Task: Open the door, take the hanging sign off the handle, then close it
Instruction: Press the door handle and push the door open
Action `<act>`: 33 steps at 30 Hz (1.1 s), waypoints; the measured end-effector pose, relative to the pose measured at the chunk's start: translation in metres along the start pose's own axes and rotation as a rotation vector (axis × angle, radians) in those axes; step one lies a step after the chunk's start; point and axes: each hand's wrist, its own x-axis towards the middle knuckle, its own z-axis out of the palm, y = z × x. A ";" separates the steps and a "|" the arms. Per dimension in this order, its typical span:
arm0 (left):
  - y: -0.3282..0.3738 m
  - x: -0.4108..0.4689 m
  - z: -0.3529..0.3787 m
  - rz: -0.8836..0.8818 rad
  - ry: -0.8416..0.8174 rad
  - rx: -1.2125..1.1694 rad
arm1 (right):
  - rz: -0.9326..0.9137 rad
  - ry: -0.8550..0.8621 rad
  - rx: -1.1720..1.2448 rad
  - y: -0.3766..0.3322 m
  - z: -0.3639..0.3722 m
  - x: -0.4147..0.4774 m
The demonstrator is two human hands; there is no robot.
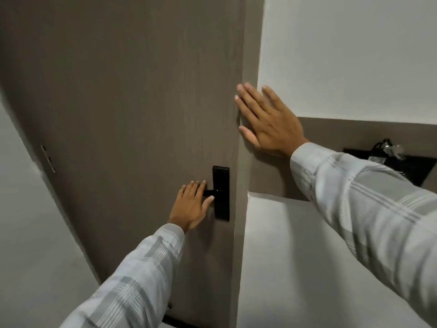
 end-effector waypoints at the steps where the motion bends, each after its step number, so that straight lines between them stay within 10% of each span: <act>1: 0.001 0.000 0.005 -0.016 0.006 -0.011 | 0.009 0.001 -0.021 0.000 0.002 0.002; 21: 0.041 -0.002 0.032 -0.461 0.063 -0.537 | 0.009 0.025 0.004 0.000 0.009 0.003; 33: 0.016 -0.022 0.017 -0.283 0.051 -0.292 | 0.063 0.115 0.000 -0.001 0.009 0.002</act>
